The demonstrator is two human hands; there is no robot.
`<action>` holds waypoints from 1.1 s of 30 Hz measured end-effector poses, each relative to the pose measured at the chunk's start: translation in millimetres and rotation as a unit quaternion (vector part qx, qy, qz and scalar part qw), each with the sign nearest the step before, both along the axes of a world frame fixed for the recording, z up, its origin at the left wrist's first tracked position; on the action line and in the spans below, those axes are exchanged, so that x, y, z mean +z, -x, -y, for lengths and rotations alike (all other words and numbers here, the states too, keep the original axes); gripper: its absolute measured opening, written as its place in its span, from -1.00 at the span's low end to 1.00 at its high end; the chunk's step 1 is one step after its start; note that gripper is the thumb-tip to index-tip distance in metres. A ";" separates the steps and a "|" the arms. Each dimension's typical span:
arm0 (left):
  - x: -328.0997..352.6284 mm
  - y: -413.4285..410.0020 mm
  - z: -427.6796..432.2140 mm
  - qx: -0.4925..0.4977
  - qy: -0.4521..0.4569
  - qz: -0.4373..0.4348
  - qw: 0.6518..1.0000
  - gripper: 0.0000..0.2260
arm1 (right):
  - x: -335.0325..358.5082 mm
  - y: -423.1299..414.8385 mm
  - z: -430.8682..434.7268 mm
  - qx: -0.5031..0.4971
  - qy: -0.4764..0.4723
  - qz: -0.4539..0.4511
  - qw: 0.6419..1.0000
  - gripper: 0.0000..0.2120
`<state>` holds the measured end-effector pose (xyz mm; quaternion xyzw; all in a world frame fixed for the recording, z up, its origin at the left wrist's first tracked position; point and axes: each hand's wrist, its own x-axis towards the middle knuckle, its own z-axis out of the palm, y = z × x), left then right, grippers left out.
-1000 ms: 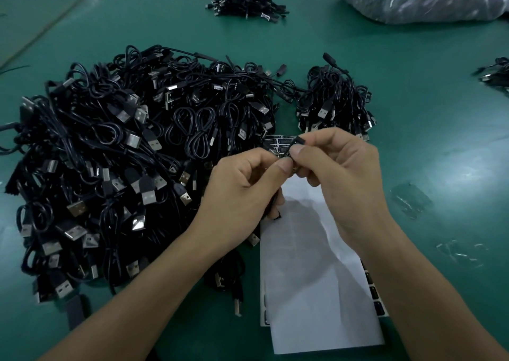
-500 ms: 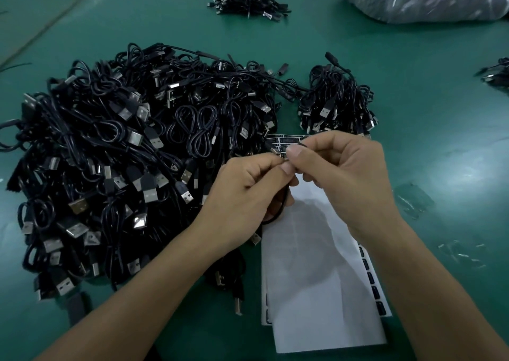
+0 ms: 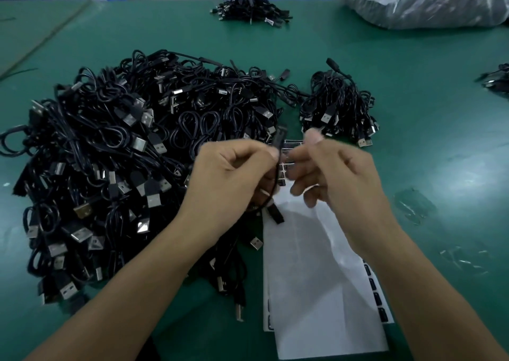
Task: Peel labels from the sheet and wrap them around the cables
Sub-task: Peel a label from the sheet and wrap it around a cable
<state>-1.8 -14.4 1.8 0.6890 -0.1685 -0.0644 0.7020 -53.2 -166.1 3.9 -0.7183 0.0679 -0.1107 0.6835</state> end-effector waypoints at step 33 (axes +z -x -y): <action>18.3 -16.6 -19.6 0.113 0.015 -0.084 0.990 -0.76 | 48.3 -114.4 82.0 -0.262 0.329 -0.060 0.905 -0.71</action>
